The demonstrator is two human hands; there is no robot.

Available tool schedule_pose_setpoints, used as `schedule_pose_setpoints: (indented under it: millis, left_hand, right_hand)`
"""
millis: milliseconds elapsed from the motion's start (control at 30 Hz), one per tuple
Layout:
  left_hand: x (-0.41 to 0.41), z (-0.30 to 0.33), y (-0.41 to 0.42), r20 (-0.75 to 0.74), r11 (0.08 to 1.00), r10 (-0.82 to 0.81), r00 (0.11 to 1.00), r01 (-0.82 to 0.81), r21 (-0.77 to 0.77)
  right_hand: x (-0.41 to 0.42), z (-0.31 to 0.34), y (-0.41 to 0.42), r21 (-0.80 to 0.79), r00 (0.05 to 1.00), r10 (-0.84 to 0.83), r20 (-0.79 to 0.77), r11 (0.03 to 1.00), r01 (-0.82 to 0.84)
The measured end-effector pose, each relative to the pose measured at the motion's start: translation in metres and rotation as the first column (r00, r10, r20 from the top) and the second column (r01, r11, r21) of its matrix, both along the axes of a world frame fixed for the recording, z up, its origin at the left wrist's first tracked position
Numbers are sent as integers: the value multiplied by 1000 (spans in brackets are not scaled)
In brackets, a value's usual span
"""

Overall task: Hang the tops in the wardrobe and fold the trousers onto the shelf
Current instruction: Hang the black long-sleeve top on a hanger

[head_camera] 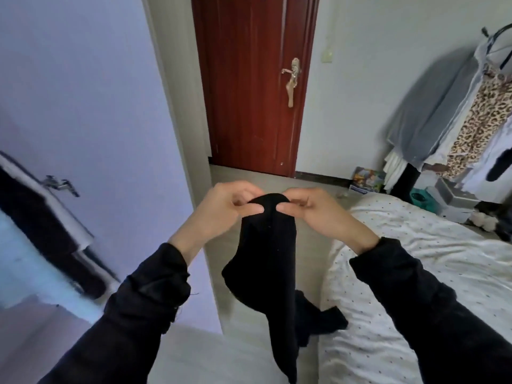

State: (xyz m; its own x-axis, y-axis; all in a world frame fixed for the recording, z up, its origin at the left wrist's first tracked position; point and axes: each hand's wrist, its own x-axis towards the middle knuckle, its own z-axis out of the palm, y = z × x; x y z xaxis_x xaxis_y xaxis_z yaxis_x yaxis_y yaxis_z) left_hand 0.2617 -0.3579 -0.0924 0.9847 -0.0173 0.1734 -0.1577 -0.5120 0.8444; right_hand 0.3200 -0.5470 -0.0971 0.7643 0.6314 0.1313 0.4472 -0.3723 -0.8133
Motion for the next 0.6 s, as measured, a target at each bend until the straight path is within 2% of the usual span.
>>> schedule_pose_setpoints:
  millis: [167,200,333,400,533,600]
  left_hand:
    - [-55,-23,62,-61,990,137,989,-136,27]
    - [-67,-25,78,-45,978,209,977,-208,20]
    - [-105,-17,137,33,874,487,873,-486,-36]
    - [-122,-9,163,39,846,532,846,-529,-57]
    - [-147,2,200,51,791,601,797,-603,104]
    - [-157,7,214,66,745,647,759,-649,158]
  right_hand:
    - [-30,19,78,40,986,167,-2,985,-167]
    - [-33,19,96,46,980,200,-5,979,-199]
    - [-40,10,160,15,957,285,-58,958,-285]
    - [-45,-1,193,-21,930,351,-110,935,-355]
    - [-63,-18,262,-28,808,542,-232,826,-563]
    - [-77,-21,296,4,763,618,-187,777,-629]
